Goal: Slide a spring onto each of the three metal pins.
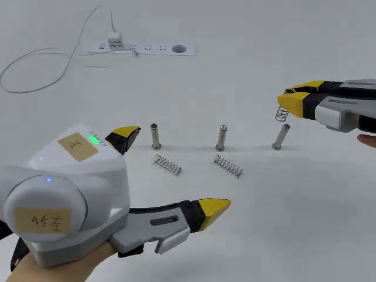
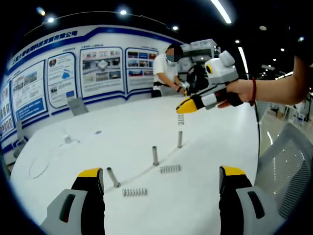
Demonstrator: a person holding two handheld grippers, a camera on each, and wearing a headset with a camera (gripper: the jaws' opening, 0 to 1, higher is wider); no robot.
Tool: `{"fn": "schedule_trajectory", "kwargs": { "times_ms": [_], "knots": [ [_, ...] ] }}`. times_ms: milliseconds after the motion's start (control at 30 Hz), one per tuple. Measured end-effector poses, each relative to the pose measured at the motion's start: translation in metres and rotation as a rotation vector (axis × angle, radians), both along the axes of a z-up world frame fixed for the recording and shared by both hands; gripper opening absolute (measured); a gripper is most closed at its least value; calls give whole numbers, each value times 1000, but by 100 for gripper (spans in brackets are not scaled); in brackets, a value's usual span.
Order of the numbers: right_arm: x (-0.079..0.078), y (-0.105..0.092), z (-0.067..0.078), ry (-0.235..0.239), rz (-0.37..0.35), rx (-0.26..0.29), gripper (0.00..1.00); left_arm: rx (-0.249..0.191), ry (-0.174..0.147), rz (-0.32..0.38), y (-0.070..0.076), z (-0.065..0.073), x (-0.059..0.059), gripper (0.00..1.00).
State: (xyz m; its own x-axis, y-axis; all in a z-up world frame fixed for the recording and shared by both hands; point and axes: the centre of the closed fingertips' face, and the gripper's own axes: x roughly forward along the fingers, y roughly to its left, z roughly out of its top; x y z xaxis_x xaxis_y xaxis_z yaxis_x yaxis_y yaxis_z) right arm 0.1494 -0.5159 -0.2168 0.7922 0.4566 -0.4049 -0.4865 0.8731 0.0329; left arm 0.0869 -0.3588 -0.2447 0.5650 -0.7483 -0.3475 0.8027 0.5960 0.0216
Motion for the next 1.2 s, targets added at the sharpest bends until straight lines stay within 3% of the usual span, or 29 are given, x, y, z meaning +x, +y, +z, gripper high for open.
{"fn": "schedule_trajectory", "kwargs": {
  "times_ms": [333,500,800,1200],
  "knots": [
    [9,-16,-11,11,-45,3,11,-25,17,25,6,-1,0,100],
    [12,-21,-20,28,-59,-8,11,-3,17,29,9,-5,0,100],
    [18,-28,-35,51,-77,-9,11,-12,33,42,11,-7,1,100],
    [17,-30,-43,67,-78,-23,11,-3,47,53,13,-13,2,100]
  ]
}}
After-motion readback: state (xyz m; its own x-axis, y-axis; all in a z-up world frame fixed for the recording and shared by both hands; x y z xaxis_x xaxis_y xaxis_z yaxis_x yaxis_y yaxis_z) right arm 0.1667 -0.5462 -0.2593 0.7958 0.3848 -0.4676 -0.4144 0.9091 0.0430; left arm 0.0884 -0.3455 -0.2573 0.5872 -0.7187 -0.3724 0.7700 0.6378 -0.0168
